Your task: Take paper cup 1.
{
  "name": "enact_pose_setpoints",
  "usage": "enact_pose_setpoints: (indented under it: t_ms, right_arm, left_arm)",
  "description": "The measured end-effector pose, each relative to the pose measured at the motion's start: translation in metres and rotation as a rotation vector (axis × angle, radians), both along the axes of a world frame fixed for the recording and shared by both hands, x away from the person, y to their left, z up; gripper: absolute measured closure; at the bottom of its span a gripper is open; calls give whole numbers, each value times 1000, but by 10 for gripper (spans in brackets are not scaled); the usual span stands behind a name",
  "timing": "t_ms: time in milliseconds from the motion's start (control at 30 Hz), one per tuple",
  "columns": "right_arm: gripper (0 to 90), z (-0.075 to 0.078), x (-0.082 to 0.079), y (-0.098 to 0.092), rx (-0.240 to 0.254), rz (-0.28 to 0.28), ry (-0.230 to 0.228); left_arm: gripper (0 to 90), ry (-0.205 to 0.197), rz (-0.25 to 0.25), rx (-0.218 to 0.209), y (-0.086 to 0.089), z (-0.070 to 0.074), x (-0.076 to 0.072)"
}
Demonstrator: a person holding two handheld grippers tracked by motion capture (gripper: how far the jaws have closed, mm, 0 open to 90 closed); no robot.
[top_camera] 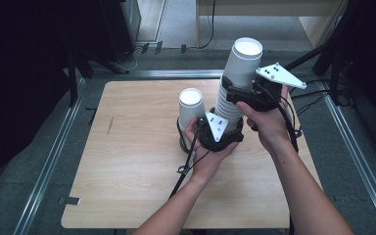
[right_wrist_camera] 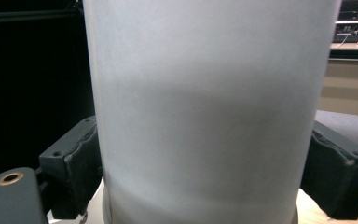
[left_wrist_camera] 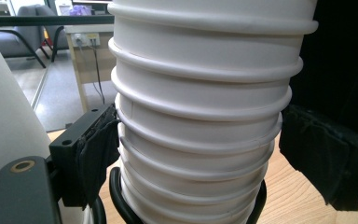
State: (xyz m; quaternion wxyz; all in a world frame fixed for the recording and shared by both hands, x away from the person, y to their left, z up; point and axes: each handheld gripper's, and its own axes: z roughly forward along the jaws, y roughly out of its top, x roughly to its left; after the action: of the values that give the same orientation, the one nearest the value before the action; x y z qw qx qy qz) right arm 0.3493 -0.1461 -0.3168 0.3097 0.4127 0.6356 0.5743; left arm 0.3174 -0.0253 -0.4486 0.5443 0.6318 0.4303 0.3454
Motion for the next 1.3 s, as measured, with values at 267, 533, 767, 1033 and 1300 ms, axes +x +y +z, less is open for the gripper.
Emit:
enact_pose_setpoints:
  t_ms: [267,533,767,1033,1300]
  right_arm:
    - [121,5,0,-1,10,3,-9]
    - [128,12,-1,0,21,-3,-27]
    - [134,20,-2,1,13,-7,-53]
    - [151,24,-5,3,-1,-41,-115]
    - [168,30,-4,3,7,-35,-117]
  left_arm:
    - [131,2,-1,-2,0,0,0]
    - [134,6,-4,-6,1,1,0]
    - [136,6,-5,-8,1,1,0]
    - [139,10,-8,-10,2,1,0]
    - [141,13,-10,-14,2,1,0]
